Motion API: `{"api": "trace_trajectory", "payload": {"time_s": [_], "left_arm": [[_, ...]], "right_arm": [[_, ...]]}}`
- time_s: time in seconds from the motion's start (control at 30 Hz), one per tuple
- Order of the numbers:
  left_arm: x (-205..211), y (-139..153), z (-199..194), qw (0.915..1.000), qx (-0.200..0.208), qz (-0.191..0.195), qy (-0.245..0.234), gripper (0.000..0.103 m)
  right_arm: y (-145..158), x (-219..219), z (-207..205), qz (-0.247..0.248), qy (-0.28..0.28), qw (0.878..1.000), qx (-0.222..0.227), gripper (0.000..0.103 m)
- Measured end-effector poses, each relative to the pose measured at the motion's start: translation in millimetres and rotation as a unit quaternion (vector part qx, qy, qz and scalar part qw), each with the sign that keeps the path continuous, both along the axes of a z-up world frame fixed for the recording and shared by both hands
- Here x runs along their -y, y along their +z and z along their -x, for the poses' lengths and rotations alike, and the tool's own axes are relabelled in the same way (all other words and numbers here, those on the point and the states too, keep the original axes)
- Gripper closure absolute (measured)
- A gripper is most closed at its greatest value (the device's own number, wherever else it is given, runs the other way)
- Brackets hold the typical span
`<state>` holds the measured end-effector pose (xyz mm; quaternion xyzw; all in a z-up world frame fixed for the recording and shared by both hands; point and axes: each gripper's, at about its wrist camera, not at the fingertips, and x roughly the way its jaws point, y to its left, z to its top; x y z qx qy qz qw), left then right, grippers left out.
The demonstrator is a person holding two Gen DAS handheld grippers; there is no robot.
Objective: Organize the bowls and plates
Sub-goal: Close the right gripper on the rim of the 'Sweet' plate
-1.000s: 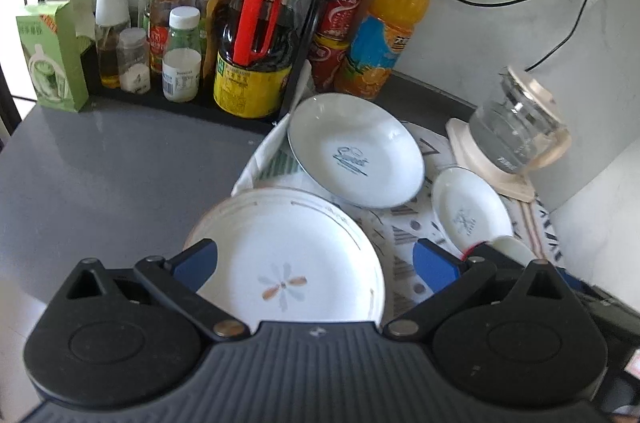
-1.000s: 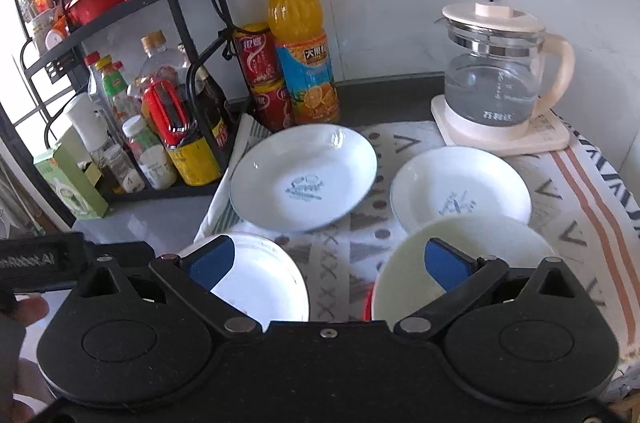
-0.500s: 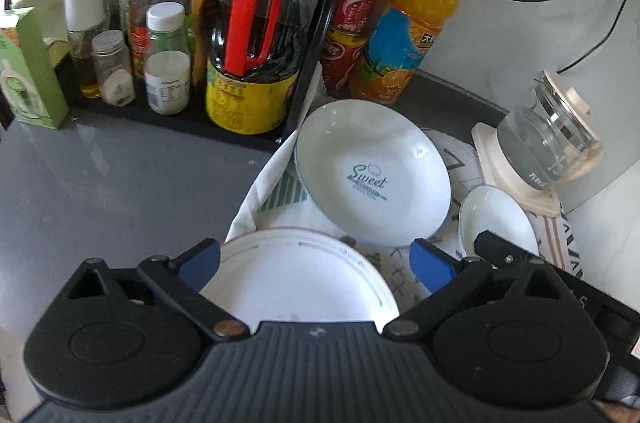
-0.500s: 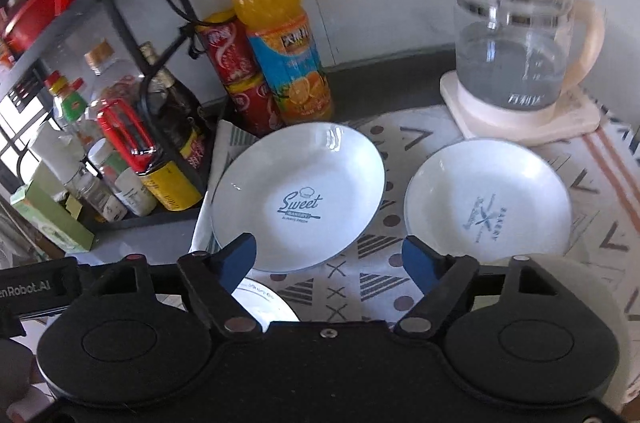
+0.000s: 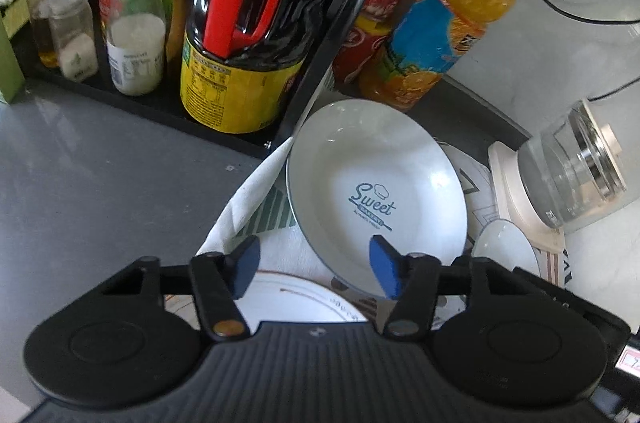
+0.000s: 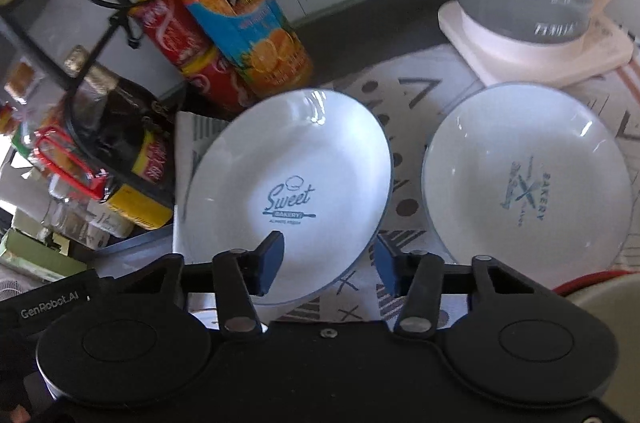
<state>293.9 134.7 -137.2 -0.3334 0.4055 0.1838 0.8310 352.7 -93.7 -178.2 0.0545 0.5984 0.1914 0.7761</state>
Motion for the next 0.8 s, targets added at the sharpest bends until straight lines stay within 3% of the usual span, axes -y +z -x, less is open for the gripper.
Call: {"api": "trace_trajectory", "payload": {"time_s": [0.13, 0.37, 0.53, 0.8], "left_arm": [[-8.2, -15.7, -13.9, 0.9997, -0.009, 0.020, 0.007, 0.061], [-16.1, -37.0, -31.3, 0.9990, -0.021, 0.038, 0.014, 0.069], [-22.6, -49.4, -41.3, 0.9983, -0.031, 0.047, 0.015, 0.081], [-26.6, -61.8, -54.1, 0.9968, -0.042, 0.065, 0.022, 0.091]], "right_arm": [[-17.4, -3.6, -6.7, 0.011, -0.010, 1.000, -0.026, 0.063], [-43.5, -6.4, -16.2, 0.023, -0.024, 0.998, -0.059, 0.072], [-54.7, -6.4, -22.7, 0.023, -0.038, 0.997, -0.071, 0.074], [-62.3, -10.0, -27.2, 0.036, -0.057, 0.995, -0.079, 0.076]]}}
